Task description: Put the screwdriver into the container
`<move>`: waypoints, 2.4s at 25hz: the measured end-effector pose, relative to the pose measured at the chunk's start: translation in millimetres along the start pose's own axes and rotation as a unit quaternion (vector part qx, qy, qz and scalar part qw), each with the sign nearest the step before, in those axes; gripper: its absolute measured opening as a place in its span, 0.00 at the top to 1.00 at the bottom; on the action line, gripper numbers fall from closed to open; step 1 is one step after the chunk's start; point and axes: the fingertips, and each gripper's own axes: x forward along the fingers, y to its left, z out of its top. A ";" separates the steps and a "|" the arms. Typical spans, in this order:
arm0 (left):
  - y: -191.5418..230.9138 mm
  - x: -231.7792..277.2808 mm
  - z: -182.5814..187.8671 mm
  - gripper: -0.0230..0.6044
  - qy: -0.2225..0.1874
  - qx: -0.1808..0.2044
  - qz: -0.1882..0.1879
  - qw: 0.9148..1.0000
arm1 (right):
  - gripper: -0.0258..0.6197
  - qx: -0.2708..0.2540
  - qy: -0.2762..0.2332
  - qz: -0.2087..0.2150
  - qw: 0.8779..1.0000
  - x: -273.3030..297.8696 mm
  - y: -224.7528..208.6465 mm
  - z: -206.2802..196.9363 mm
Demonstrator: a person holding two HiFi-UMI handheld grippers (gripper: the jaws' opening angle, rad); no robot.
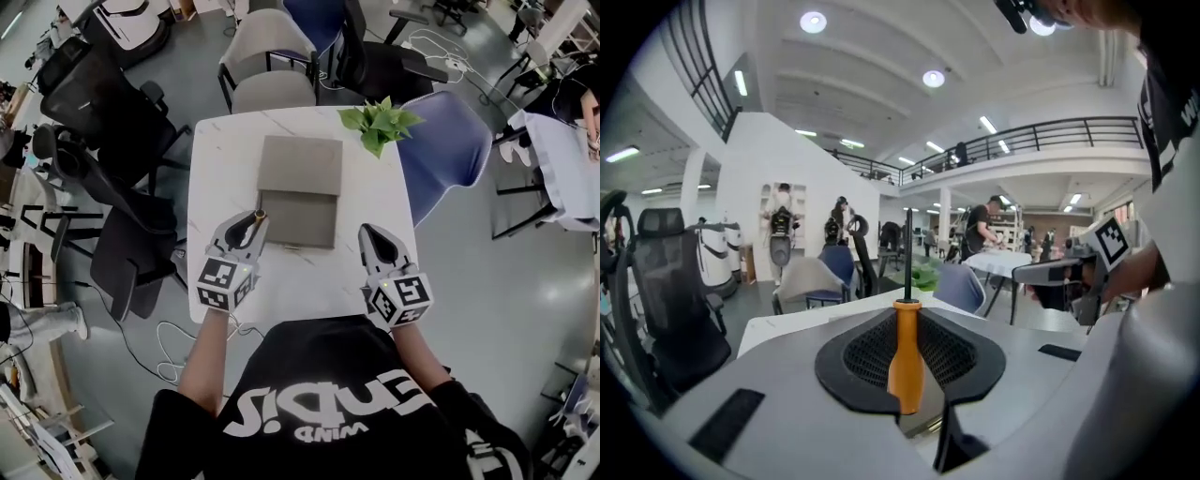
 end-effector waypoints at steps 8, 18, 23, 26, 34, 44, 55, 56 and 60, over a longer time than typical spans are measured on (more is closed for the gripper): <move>-8.3 42.2 -5.8 0.85 0.068 0.127 -0.057 0.988 | 0.95 0.004 -0.001 -0.002 1.000 1.1 -8.3 -0.5; -6.0 86.4 -47.7 0.85 0.173 0.237 -0.114 0.949 | 0.95 0.005 0.004 -0.007 1.000 7.1 -11.0 -1.6; -14.2 103.5 -72.9 0.85 0.198 0.241 -0.141 0.939 | 0.94 0.007 0.008 -0.015 1.000 7.9 -13.6 -4.7; -17.6 113.1 -92.5 0.85 0.217 0.242 -0.154 0.933 | 0.95 0.010 0.009 -0.023 1.000 6.5 -17.6 -6.3; -27.0 128.6 -138.3 0.85 0.269 0.255 -0.185 0.910 | 0.95 0.018 0.013 -0.053 0.998 -4.2 -28.8 -10.7; -29.7 143.5 -170.1 0.84 0.311 0.249 -0.193 0.896 | 0.94 0.030 0.014 -0.090 0.995 -26.5 -42.1 -16.0; -31.9 157.3 -187.2 0.84 0.340 0.230 -0.187 0.892 | 0.95 0.028 0.018 -0.103 0.994 -40.7 -43.1 -20.8; -31.6 158.2 -187.5 0.84 0.341 0.226 -0.185 0.894 | 0.94 0.028 0.018 -0.105 0.994 -42.3 -44.1 -21.3; -33.2 159.8 -189.0 0.84 0.345 0.230 -0.182 0.892 | 0.95 0.029 0.018 -0.111 0.993 -47.0 -48.5 -20.7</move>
